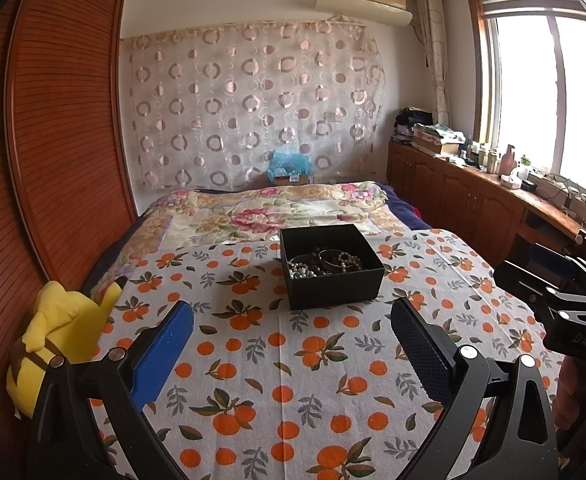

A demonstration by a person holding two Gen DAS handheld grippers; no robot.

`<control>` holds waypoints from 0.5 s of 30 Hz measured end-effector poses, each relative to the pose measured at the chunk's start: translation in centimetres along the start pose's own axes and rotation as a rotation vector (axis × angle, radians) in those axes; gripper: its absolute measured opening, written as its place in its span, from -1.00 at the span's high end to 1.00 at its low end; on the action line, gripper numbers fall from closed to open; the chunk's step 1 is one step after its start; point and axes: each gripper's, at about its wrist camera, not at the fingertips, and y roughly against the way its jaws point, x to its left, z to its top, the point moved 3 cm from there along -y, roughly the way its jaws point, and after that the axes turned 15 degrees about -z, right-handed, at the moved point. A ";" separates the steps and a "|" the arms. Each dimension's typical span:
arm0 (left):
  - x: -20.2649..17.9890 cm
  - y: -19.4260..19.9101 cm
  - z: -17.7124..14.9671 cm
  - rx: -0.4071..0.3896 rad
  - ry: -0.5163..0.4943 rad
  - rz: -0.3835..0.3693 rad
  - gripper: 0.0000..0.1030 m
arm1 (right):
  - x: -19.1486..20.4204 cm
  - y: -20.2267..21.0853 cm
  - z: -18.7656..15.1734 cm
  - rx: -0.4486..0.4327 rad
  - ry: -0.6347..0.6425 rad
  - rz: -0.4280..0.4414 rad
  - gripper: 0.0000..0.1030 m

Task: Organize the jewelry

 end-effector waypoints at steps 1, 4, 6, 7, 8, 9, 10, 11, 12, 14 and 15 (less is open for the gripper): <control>0.0 0.0 0.0 0.000 0.000 0.001 -0.85 | 0.1 0.0 -0.1 -0.001 0.001 -0.001 -0.90; 0.0 0.0 0.0 -0.001 0.002 -0.001 -0.85 | 0.0 0.0 0.0 0.001 -0.001 0.000 -0.90; 0.0 0.0 0.0 0.000 0.001 0.001 -0.85 | 0.0 0.0 0.0 0.001 0.000 0.000 -0.90; 0.0 -0.1 0.0 0.001 0.001 0.001 -0.85 | 0.0 0.0 0.0 0.000 0.000 0.000 -0.90; 0.0 0.0 -0.1 0.001 0.001 0.000 -0.85 | 0.0 0.0 -0.1 0.000 0.000 0.000 -0.90; 0.0 0.0 -0.1 0.002 0.001 0.000 -0.85 | 0.0 0.0 0.0 0.000 -0.001 0.000 -0.90; 0.0 -0.1 -0.1 0.002 0.000 0.000 -0.85 | 0.0 0.0 -0.1 0.000 -0.002 0.001 -0.90; 0.0 0.0 -0.1 0.001 0.001 0.001 -0.85 | 0.0 0.0 -0.1 0.000 -0.001 0.001 -0.90; 0.0 0.0 -0.1 0.000 0.001 0.000 -0.85 | 0.0 0.0 0.0 0.000 0.000 0.000 -0.90; 0.0 0.0 -0.1 0.000 0.001 0.000 -0.86 | 0.0 0.0 0.0 0.000 -0.001 0.000 -0.90; 0.0 0.0 -0.1 0.001 0.001 0.001 -0.86 | 0.0 0.0 -0.1 0.000 -0.001 0.001 -0.90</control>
